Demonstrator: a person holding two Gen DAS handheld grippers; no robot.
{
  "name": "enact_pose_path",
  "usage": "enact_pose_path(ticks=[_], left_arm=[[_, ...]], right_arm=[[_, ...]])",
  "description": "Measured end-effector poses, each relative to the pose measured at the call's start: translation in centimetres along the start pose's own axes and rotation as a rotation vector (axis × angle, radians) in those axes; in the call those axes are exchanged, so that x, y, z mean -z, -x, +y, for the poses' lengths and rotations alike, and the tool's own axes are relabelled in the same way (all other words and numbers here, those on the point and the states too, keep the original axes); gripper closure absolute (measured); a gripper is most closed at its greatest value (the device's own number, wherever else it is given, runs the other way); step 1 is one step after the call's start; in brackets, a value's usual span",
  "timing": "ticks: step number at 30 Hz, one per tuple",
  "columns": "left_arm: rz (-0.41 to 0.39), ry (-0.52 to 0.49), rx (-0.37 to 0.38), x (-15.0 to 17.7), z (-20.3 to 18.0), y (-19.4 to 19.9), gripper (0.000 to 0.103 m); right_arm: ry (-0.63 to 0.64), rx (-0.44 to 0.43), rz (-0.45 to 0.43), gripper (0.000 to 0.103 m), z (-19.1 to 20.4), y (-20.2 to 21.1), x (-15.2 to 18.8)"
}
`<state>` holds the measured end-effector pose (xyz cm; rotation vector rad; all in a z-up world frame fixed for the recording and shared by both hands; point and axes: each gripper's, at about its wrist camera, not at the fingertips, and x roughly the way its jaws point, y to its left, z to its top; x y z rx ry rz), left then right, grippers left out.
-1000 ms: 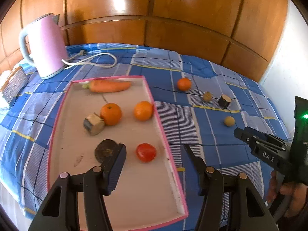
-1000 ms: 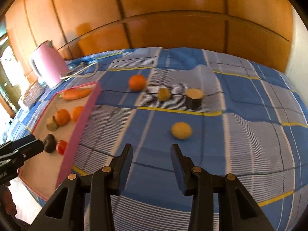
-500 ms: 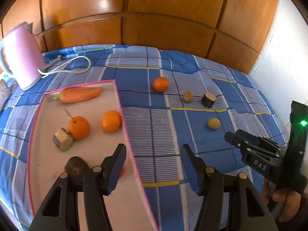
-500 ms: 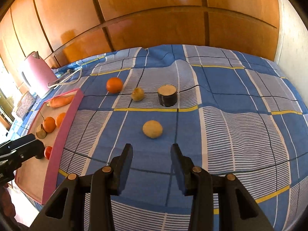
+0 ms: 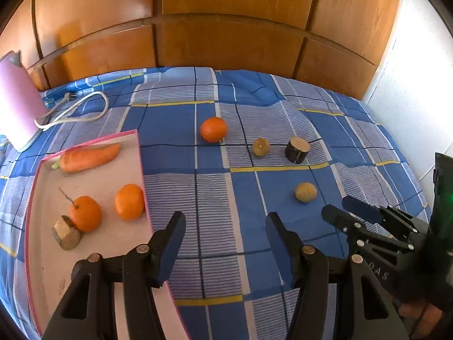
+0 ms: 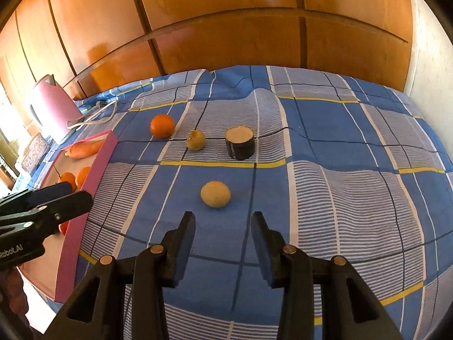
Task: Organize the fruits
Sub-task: 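Move the left tool toward the orange on the bedspread, then grasp the orange with the left tool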
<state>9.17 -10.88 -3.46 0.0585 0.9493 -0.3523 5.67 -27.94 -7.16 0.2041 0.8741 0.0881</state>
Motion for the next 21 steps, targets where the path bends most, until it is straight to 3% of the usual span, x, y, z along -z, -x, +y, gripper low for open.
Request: enact_pose_path(ticks=[6, 14, 21], left_arm=[[0.024, 0.005, 0.009, -0.8, 0.1, -1.3, 0.044], [0.067, 0.122, 0.049, -2.9, 1.8, -3.6, 0.047], [0.071, 0.159, 0.045, -5.6, 2.5, -5.8, 0.047]], right_arm=[[0.05, -0.014, -0.01, 0.062, 0.7, -0.3, -0.3], [0.032, -0.016, -0.005, 0.062, -0.2, -1.0, -0.7], [0.028, -0.017, 0.002, 0.062, -0.6, -1.5, -0.9]])
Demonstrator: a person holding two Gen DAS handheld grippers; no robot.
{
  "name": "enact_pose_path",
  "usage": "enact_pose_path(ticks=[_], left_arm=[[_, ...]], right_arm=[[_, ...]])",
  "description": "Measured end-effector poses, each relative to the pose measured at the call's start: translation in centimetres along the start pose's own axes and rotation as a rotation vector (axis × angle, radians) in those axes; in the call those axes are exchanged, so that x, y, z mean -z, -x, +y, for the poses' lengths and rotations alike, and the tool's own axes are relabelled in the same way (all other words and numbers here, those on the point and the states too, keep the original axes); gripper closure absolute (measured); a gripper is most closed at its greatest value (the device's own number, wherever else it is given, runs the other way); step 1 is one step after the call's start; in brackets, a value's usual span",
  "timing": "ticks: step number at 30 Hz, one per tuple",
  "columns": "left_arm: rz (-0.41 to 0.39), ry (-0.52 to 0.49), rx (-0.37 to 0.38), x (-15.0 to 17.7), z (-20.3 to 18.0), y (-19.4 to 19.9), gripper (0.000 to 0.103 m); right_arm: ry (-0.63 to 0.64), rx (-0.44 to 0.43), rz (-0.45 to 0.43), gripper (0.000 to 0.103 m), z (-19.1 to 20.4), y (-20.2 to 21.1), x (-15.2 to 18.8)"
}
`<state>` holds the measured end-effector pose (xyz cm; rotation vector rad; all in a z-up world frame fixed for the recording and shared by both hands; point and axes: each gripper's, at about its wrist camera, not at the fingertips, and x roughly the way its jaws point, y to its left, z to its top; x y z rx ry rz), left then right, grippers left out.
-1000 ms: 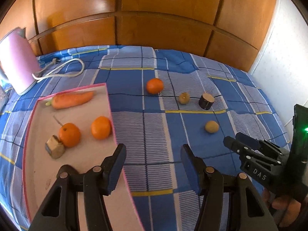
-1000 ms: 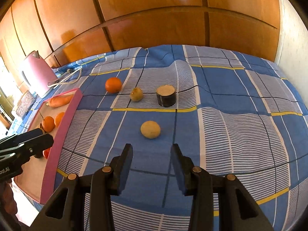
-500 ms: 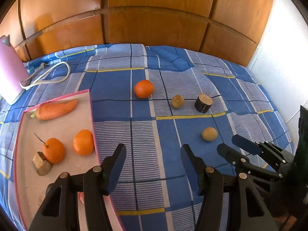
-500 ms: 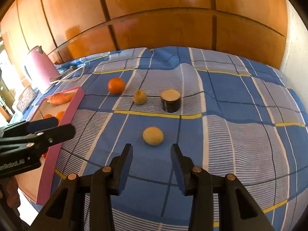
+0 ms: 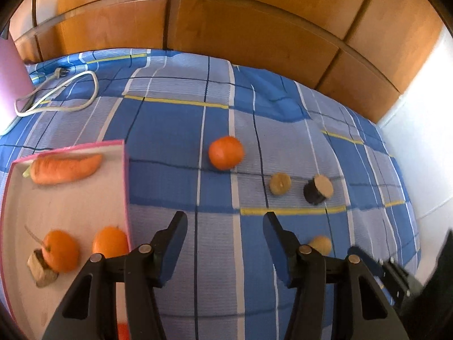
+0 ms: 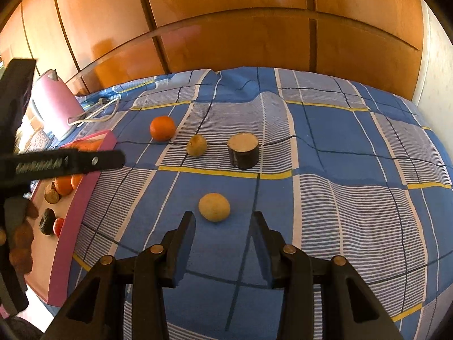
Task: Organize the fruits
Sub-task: 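Grasp the orange with the left tool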
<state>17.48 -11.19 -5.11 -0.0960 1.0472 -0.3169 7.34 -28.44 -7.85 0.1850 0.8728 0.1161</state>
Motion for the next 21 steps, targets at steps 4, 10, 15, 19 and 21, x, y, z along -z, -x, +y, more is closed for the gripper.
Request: enact_pose_path(ticks=[4, 10, 15, 19, 21], left_arm=[[0.003, 0.004, -0.018, -1.7, 0.0, -1.3, 0.043], [0.01, -0.017, -0.048, -3.8, -0.8, -3.6, 0.039], [0.015, -0.061, -0.081, -5.3, -1.5, -5.7, 0.038], [0.044, -0.076, -0.13, -5.9, -1.2, -7.9, 0.043], [0.053, -0.069, -0.1, -6.0, -0.9, -8.4, 0.065]], right_arm=[[-0.004, -0.007, 0.011, 0.062, -0.2, -0.4, 0.1], [-0.01, -0.013, 0.02, 0.062, -0.5, -0.8, 0.4], [-0.019, -0.02, 0.033, 0.062, -0.8, -1.3, 0.6], [-0.024, -0.027, 0.043, 0.062, -0.9, -1.6, 0.7], [-0.021, -0.027, 0.042, 0.062, -1.0, -1.7, 0.8]])
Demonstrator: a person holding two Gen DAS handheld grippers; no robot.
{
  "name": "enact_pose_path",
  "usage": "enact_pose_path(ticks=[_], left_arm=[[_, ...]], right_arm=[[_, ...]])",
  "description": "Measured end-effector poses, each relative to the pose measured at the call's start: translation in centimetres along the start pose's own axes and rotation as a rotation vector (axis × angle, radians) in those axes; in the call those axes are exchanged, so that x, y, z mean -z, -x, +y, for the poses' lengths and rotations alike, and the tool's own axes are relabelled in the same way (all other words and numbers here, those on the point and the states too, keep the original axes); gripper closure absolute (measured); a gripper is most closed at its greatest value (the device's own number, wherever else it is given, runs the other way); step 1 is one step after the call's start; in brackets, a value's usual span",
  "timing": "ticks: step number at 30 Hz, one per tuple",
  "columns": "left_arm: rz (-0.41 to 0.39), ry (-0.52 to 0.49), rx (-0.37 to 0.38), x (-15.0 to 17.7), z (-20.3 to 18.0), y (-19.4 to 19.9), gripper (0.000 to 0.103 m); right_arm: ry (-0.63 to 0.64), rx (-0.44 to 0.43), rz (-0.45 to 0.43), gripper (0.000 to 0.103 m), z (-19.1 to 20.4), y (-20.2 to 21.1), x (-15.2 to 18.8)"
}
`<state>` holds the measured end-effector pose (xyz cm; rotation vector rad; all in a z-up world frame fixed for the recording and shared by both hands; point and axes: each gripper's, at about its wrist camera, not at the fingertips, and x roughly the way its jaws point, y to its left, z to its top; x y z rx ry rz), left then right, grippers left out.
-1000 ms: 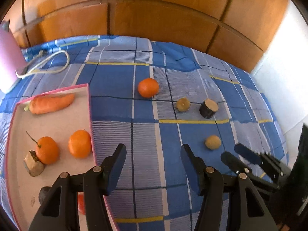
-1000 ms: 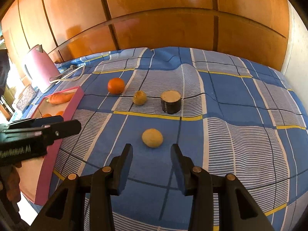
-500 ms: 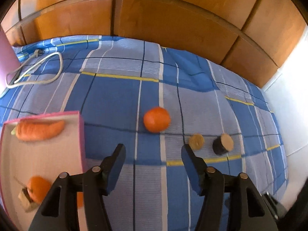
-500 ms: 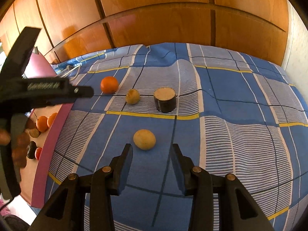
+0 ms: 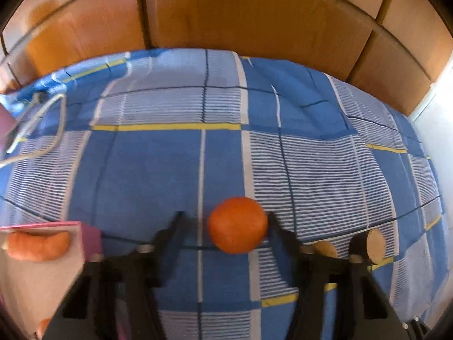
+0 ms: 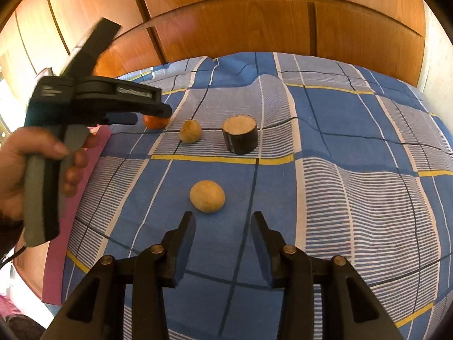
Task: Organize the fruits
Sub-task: 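Grasp the orange with the left tool, then lift the orange with the left tool while the right tool grasps the light-brown potato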
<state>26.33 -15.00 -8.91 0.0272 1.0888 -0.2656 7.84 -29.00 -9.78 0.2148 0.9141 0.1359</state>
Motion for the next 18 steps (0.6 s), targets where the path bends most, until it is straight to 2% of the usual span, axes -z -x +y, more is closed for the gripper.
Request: enact_pose_path(ticks=[2, 10, 18], left_arm=[[-0.015, -0.007, -0.011, 0.2, -0.2, 0.3, 0.065], [-0.01, -0.007, 0.02, 2.9, -0.3, 2.6, 0.065], [-0.008, -0.02, 0.064, 8.6, -1.4, 6.1, 0.065]], right_arm=[[0.0, 0.0, -0.001, 0.062, -0.1, 0.0, 0.0], [-0.015, -0.009, -0.003, 0.062, -0.5, -0.2, 0.0], [-0.033, -0.018, -0.003, 0.062, -0.7, -0.1, -0.2]])
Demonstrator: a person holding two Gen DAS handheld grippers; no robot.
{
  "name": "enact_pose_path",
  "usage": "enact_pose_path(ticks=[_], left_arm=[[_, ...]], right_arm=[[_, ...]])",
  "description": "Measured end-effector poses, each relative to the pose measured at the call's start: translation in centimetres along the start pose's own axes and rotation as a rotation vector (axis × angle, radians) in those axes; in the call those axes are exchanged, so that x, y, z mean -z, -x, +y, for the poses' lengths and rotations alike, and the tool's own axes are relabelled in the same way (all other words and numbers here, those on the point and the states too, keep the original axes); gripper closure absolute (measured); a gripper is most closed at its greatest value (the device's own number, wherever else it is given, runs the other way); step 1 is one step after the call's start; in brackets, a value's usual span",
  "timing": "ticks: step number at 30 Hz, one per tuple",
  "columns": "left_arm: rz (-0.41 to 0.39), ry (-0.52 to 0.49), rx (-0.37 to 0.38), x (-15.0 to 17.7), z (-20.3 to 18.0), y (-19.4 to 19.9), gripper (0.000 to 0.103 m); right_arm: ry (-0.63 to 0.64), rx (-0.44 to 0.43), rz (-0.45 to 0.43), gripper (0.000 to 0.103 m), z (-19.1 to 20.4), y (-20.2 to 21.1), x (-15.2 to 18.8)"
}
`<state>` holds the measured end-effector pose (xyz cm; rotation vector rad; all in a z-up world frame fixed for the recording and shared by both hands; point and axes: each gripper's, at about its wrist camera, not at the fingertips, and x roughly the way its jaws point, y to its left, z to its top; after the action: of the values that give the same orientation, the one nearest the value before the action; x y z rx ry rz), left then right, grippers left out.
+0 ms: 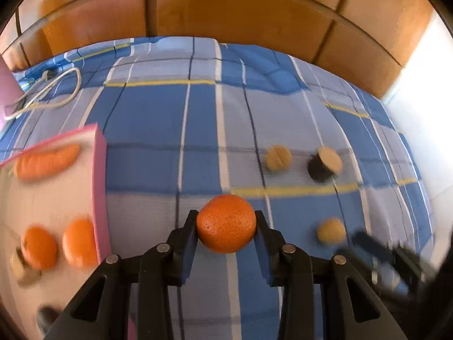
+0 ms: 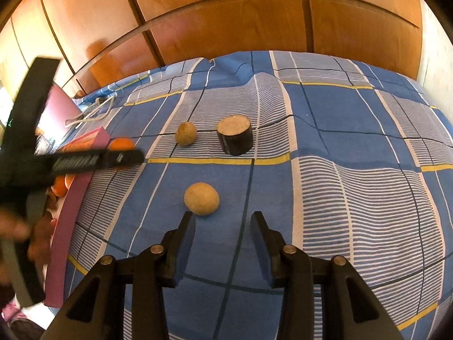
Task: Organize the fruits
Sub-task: 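Lift the orange with the left tool while the right tool grasps the light-brown potato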
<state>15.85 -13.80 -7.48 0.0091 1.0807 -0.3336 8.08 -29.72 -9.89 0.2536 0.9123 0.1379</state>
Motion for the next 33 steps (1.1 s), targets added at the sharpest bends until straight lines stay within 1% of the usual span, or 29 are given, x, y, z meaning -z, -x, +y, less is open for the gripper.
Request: enact_pose_path(ticks=[5, 7, 10, 12, 15, 16, 18, 21, 33], left_arm=[[0.003, -0.02, 0.018, 3.4, -0.7, 1.1, 0.065], [0.007, -0.038, 0.024, 4.5, -1.2, 1.2, 0.065], [-0.012, -0.064, 0.016, 5.4, -1.8, 1.3, 0.065], [-0.019, -0.064, 0.016, 5.6, -1.9, 1.2, 0.065], [-0.028, -0.062, 0.016, 5.7, -1.8, 1.1, 0.065], [-0.032, -0.058, 0.017, 5.7, -1.8, 1.1, 0.065], [-0.04, -0.049, 0.021, 5.9, -1.7, 1.1, 0.065], [-0.045, -0.048, 0.016, 5.8, -1.7, 1.1, 0.065], [-0.064, -0.054, 0.007, 6.4, -1.7, 2.1, 0.065]], right_arm=[[0.034, -0.025, -0.02, 0.062, 0.5, 0.5, -0.5], [0.074, -0.043, -0.021, 0.062, 1.2, 0.5, -0.8], [0.145, -0.018, -0.02, 0.062, 2.2, -0.3, -1.3], [0.18, 0.012, -0.019, 0.062, 2.6, -1.2, -1.5], [0.204, 0.038, -0.01, 0.075, 2.9, -2.2, -1.6], [0.219, 0.049, -0.028, 0.075, 3.0, -2.3, -1.4], [0.214, 0.056, -0.034, 0.075, 3.0, -2.3, -1.3], [0.185, 0.047, -0.013, 0.074, 2.5, -2.7, -1.3], [0.17, 0.039, -0.024, 0.074, 2.4, -2.6, -1.1]])
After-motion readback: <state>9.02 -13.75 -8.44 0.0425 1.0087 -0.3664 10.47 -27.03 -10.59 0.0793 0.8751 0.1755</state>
